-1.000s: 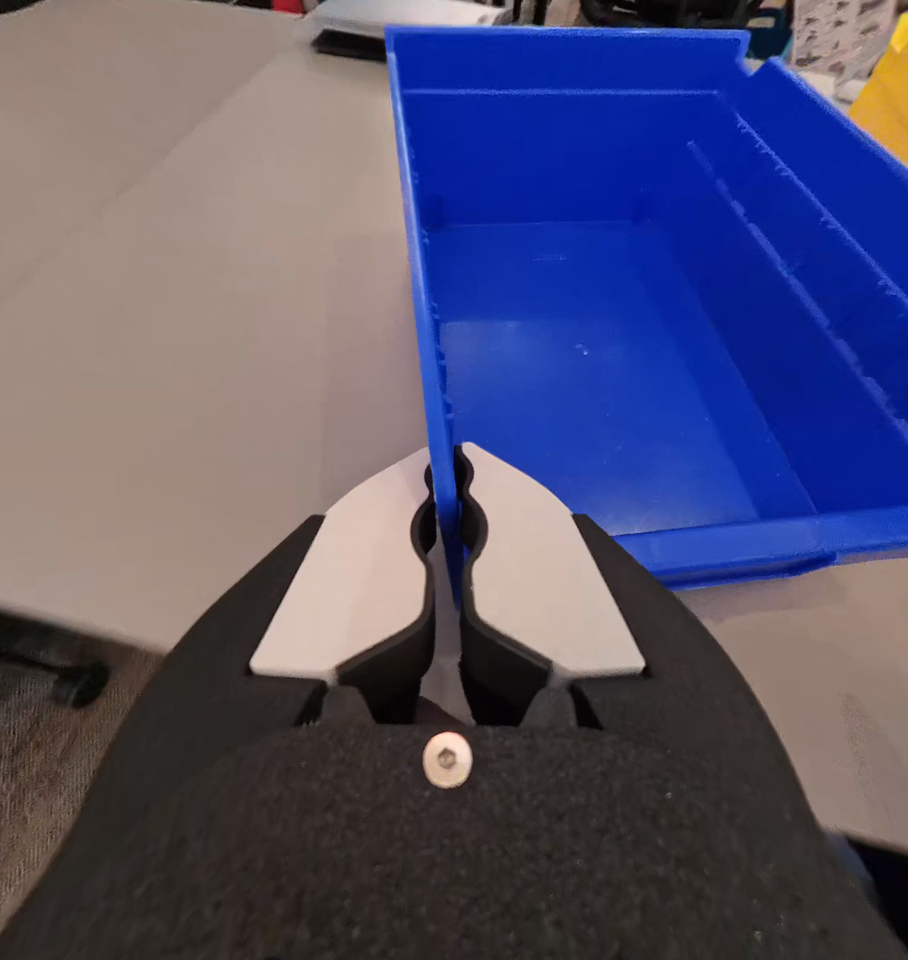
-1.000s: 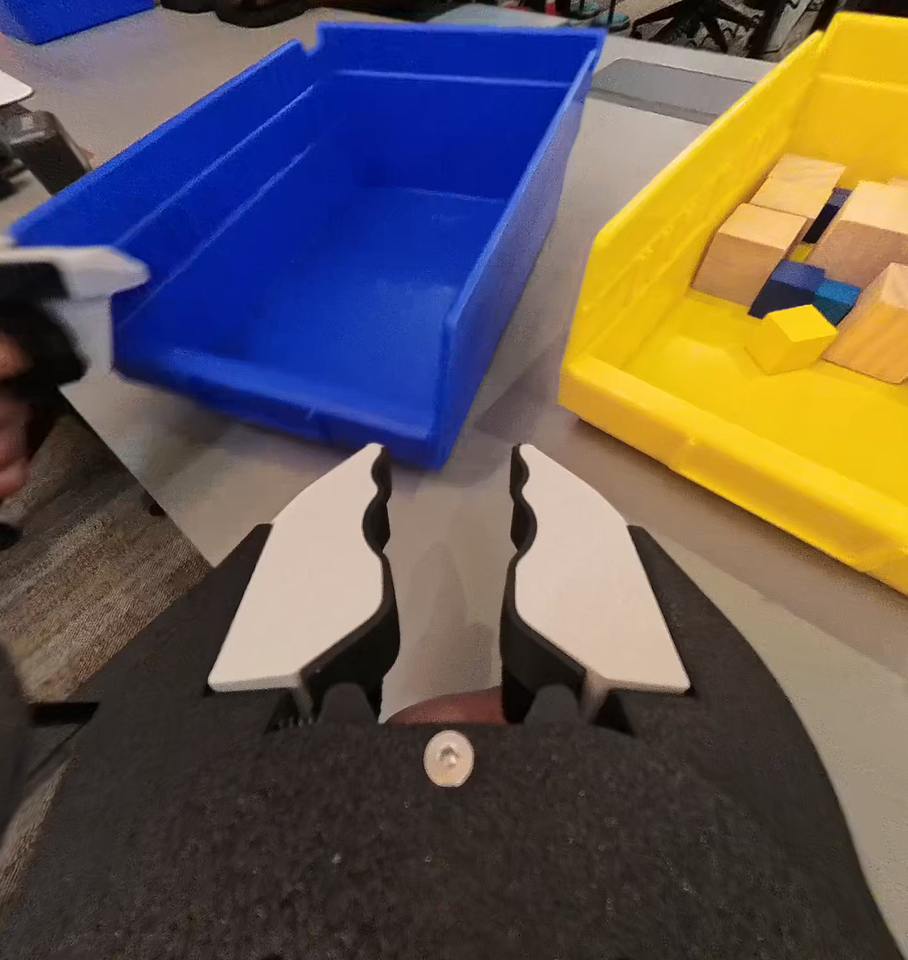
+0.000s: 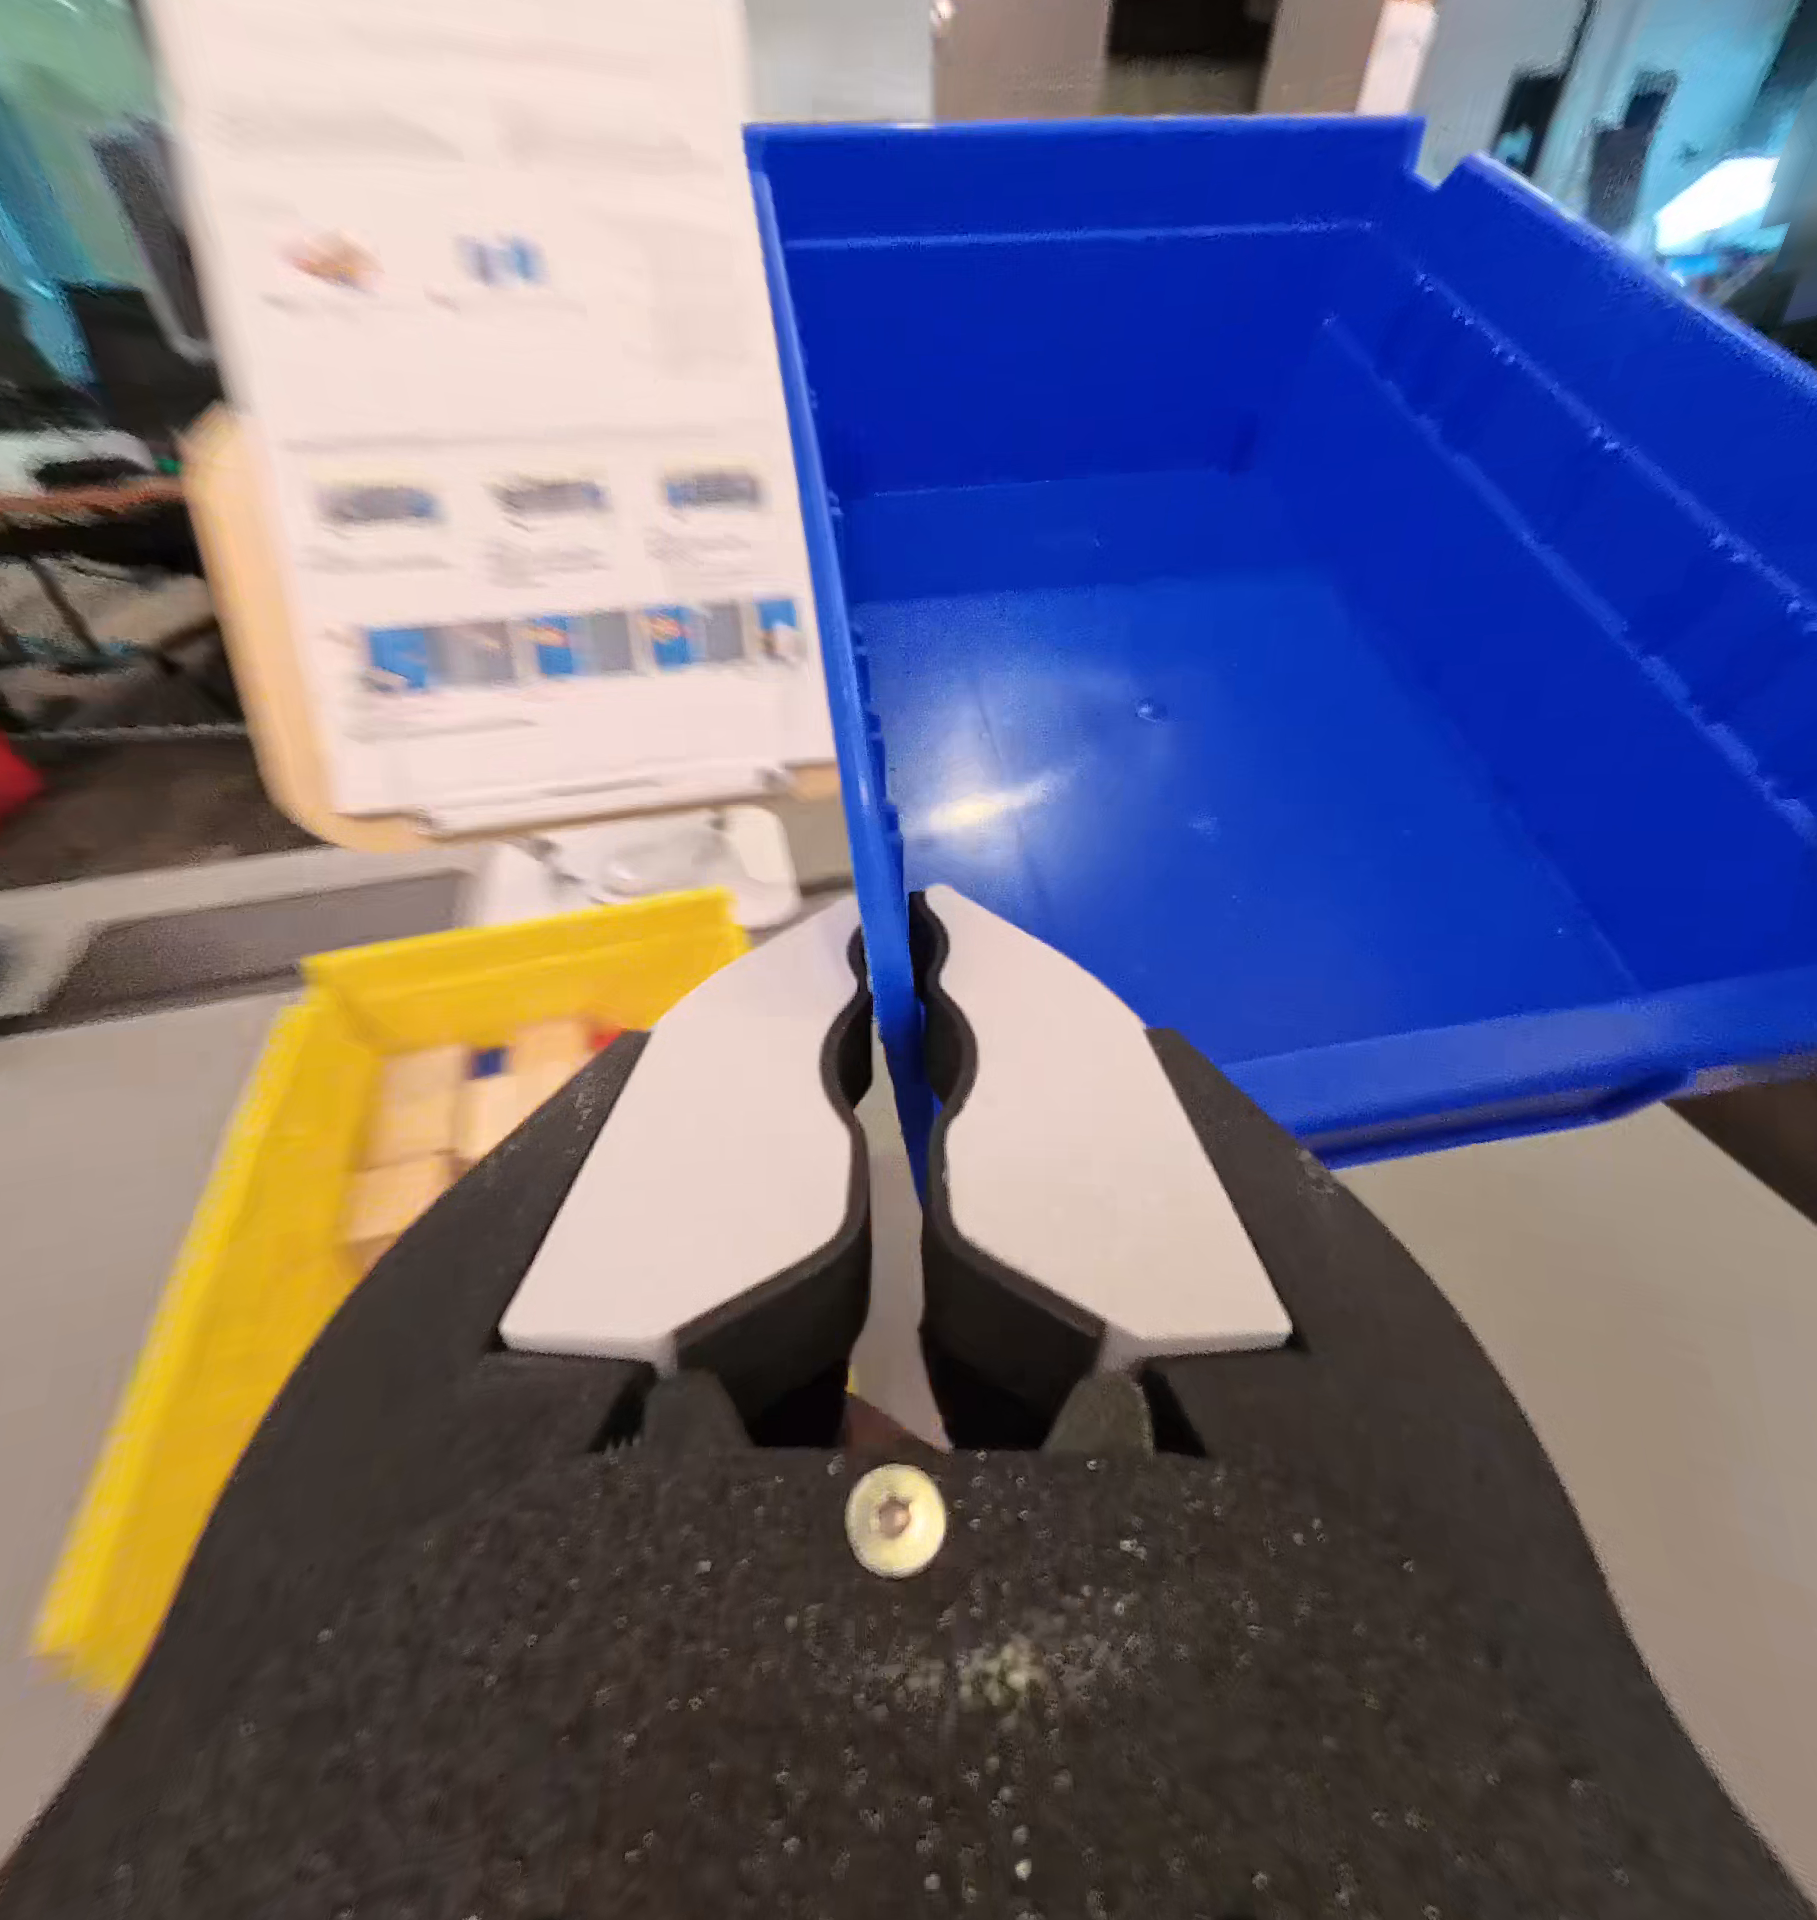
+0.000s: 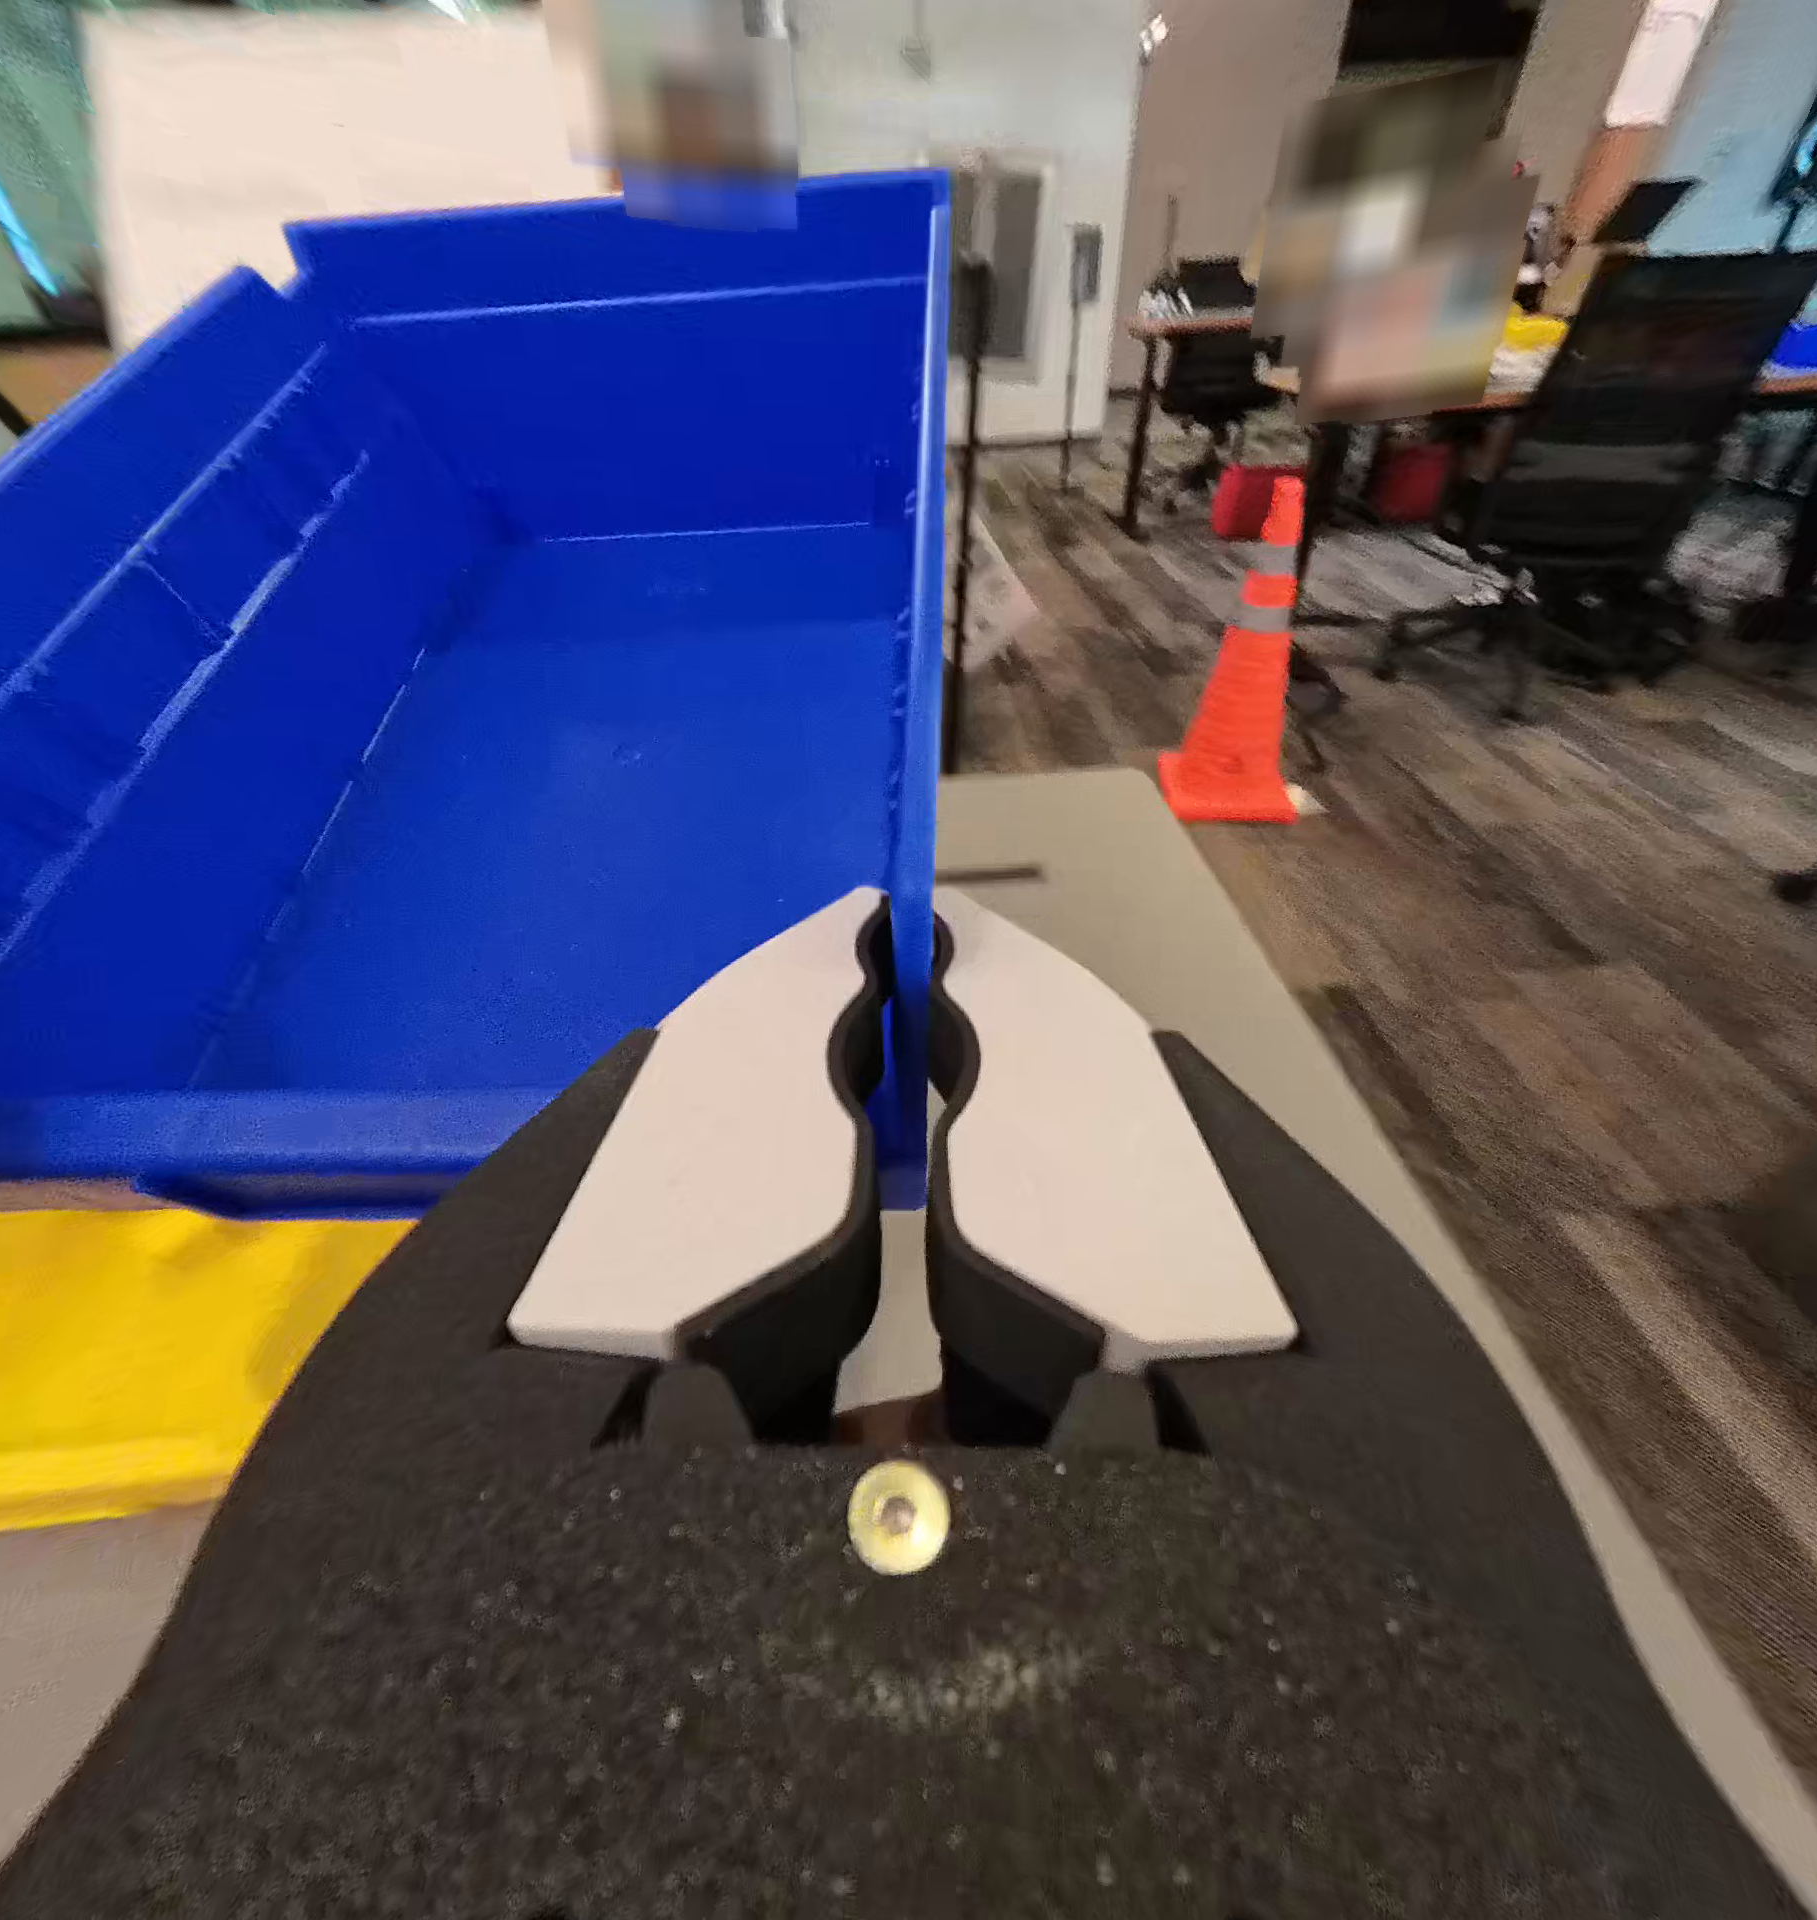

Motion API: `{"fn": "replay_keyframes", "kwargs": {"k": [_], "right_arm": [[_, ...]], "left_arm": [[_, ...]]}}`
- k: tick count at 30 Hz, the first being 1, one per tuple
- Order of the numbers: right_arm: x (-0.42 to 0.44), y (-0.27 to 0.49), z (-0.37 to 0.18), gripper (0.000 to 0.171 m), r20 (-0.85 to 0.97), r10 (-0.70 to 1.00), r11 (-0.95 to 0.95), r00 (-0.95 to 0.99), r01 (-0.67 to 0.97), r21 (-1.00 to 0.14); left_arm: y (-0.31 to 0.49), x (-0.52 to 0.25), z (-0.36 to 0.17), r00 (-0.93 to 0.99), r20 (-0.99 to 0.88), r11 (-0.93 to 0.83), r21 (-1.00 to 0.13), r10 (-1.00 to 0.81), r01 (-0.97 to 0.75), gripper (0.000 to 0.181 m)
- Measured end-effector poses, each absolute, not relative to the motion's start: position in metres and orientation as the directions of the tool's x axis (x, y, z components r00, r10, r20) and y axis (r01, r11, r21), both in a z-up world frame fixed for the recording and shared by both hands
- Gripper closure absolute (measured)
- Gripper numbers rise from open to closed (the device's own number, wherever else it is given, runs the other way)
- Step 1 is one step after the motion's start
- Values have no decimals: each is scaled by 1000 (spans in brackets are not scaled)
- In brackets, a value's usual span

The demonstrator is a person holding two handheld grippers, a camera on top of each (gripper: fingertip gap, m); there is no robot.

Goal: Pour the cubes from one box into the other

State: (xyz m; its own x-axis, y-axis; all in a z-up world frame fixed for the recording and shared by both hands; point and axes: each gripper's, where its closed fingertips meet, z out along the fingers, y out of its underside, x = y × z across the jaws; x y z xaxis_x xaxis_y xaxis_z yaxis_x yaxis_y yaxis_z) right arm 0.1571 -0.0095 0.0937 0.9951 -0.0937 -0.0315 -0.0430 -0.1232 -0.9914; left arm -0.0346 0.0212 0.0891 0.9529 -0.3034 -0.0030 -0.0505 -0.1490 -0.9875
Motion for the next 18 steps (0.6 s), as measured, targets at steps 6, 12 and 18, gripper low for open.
{"fn": "replay_keyframes", "kwargs": {"k": [6,12,18], "right_arm": [[261,19,-9,169,38,-115,-330,993,-2,-944],[295,37,-90,169,-8,-36,-377,999,-20,-926],[296,44,-133,169,-48,4,-458,999,-41,-888]], "left_arm": [[53,72,-23,947,46,-346,-936,-318,-70,178],[58,104,-96,956,-49,-384,-909,-289,-163,177],[61,104,-127,961,-41,-409,-899,-275,-155,176]]}}
